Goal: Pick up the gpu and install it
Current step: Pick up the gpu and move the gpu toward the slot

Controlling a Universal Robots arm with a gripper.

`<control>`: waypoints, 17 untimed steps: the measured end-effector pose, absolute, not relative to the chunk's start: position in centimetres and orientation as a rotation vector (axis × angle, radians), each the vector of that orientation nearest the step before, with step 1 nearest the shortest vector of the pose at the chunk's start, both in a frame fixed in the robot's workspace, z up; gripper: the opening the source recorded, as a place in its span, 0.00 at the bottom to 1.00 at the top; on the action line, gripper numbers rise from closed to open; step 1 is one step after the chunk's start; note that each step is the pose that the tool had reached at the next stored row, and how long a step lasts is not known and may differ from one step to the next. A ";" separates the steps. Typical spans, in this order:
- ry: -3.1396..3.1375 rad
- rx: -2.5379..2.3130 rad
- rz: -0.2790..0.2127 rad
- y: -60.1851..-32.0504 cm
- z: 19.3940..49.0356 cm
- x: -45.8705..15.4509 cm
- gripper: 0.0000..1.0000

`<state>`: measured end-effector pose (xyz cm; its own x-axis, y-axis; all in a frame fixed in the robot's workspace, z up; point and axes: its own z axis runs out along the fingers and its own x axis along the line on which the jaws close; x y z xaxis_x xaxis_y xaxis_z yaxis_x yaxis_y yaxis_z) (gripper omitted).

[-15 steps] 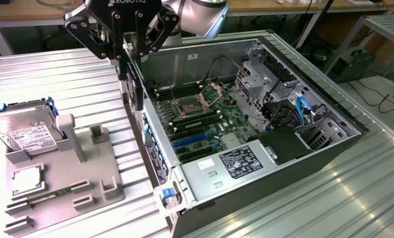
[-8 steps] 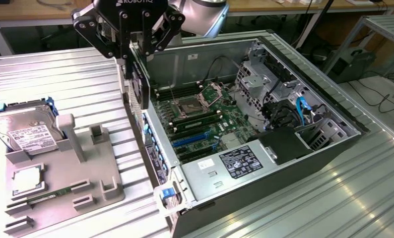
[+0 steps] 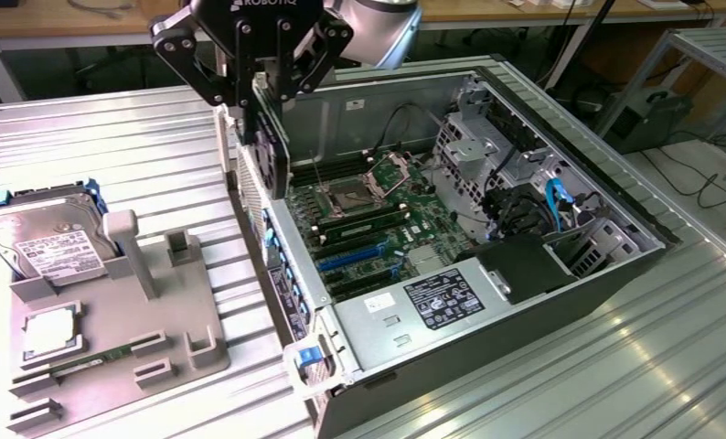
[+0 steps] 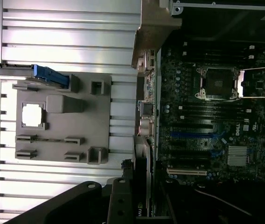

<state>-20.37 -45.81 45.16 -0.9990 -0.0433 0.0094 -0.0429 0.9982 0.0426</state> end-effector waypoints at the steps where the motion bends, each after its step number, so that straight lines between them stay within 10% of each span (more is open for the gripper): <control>1: -3.130 0.067 -0.066 -45.8 45.2 -20.2 0.27; 17: -3.130 0.067 -0.066 -45.8 45.1 -18.5 0.27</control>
